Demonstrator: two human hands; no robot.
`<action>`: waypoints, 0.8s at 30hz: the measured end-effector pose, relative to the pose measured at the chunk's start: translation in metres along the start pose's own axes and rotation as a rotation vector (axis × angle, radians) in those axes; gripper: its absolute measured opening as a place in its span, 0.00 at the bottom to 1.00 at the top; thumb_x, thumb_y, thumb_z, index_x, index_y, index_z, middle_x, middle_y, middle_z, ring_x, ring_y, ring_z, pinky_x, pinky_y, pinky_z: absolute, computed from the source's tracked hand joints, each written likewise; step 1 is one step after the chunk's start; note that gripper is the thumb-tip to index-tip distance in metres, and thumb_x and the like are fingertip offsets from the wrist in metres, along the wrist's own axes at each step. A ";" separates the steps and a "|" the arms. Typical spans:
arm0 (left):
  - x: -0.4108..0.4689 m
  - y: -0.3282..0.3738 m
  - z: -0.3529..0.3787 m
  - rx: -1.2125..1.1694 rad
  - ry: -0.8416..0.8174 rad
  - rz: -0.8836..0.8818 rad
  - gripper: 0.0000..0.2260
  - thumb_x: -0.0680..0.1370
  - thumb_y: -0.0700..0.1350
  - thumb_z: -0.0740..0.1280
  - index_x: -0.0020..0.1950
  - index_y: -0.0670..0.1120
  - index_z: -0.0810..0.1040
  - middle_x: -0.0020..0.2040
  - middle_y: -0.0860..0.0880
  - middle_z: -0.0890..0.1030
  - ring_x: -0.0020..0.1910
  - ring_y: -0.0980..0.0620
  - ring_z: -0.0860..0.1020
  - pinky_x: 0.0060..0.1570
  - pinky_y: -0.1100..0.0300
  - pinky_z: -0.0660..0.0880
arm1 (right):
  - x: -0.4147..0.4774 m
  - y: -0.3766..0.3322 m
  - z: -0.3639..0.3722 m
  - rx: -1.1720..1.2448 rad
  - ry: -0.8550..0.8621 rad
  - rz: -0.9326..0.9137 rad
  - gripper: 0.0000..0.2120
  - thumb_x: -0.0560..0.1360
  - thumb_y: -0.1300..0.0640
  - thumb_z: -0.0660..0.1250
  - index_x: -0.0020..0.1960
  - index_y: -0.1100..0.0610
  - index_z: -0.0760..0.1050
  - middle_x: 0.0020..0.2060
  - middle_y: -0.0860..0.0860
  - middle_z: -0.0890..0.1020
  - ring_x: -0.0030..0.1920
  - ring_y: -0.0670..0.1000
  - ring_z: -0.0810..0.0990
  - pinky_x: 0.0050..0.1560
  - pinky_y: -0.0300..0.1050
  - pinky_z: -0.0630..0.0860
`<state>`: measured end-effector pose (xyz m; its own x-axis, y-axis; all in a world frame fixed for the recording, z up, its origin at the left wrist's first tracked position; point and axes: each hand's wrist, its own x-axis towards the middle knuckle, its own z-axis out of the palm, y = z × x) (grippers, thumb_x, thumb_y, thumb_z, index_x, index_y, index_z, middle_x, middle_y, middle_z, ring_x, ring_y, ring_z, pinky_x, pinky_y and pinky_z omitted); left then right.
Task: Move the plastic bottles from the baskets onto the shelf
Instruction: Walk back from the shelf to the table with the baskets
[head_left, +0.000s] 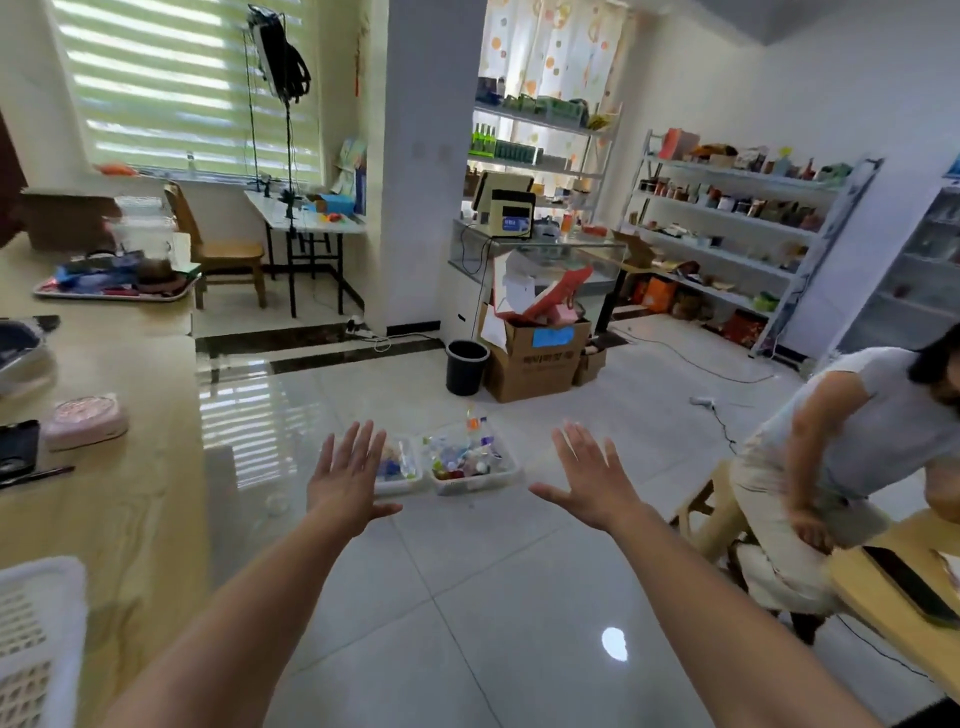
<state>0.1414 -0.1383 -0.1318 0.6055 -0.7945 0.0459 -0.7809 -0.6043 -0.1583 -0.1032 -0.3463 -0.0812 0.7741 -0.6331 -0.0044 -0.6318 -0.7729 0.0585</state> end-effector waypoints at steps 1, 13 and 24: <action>0.017 -0.002 -0.002 0.008 -0.003 -0.010 0.45 0.75 0.70 0.53 0.77 0.46 0.33 0.78 0.46 0.33 0.77 0.46 0.33 0.73 0.46 0.32 | 0.020 0.005 -0.001 0.009 0.005 0.003 0.44 0.75 0.30 0.50 0.79 0.54 0.38 0.78 0.52 0.39 0.78 0.51 0.37 0.75 0.57 0.37; 0.187 -0.012 0.033 0.024 -0.081 -0.136 0.47 0.75 0.71 0.54 0.77 0.45 0.32 0.77 0.45 0.32 0.76 0.45 0.33 0.72 0.46 0.31 | 0.238 0.046 0.027 0.040 -0.015 -0.128 0.44 0.76 0.30 0.50 0.79 0.54 0.37 0.78 0.52 0.38 0.78 0.51 0.36 0.74 0.57 0.35; 0.370 -0.027 0.044 0.004 -0.138 -0.284 0.48 0.73 0.71 0.56 0.76 0.47 0.30 0.77 0.45 0.30 0.76 0.44 0.32 0.73 0.46 0.33 | 0.479 0.084 0.040 0.096 -0.015 -0.218 0.44 0.75 0.29 0.49 0.79 0.55 0.38 0.78 0.52 0.39 0.78 0.51 0.36 0.74 0.56 0.34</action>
<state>0.3936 -0.4131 -0.1539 0.8148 -0.5779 -0.0458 -0.5769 -0.8006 -0.1621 0.2127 -0.7164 -0.1186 0.8925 -0.4505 -0.0217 -0.4510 -0.8916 -0.0406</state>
